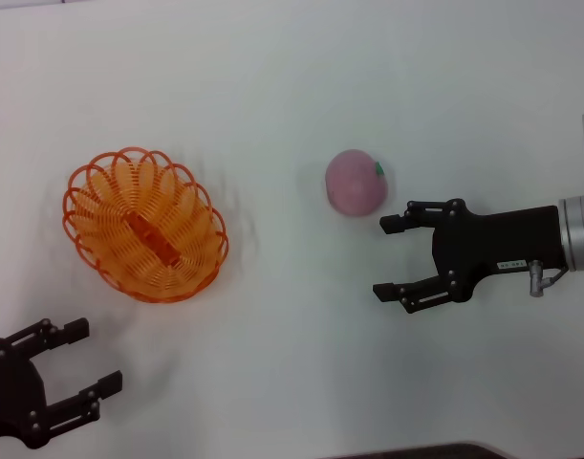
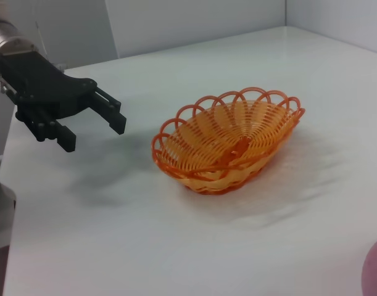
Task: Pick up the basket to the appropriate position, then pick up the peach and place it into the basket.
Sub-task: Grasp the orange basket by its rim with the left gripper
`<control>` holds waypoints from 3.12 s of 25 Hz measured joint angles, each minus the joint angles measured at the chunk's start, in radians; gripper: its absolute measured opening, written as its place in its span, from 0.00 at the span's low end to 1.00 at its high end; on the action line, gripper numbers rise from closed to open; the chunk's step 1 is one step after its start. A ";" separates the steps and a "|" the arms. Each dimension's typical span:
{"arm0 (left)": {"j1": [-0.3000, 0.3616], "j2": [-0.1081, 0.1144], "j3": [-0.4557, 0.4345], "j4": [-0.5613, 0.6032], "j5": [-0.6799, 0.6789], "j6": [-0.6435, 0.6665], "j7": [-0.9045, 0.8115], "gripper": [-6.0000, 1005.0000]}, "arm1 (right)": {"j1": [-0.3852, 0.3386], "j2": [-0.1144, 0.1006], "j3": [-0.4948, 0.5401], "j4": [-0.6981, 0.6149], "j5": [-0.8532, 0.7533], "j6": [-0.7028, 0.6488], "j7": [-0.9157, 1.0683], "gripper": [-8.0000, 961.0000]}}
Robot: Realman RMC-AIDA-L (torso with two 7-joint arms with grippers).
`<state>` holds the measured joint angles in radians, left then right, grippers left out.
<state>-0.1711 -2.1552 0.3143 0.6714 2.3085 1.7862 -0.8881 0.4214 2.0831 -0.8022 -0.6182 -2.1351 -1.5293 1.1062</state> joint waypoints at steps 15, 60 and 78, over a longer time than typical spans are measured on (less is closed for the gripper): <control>-0.011 0.000 -0.019 0.002 0.000 0.008 -0.040 0.75 | -0.010 -0.012 0.051 -0.002 -0.004 -0.012 0.003 0.98; -0.628 0.125 0.578 0.233 0.404 -0.336 -1.260 0.75 | -0.002 -0.009 0.044 -0.001 -0.005 -0.012 0.004 0.98; -0.728 0.061 0.781 0.128 0.524 -0.435 -1.259 0.75 | -0.006 -0.003 0.046 -0.001 -0.005 -0.012 0.006 0.98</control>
<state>-0.8995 -2.0943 1.0956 0.7997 2.8323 1.3514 -2.1473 0.4157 2.0798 -0.7559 -0.6197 -2.1399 -1.5416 1.1121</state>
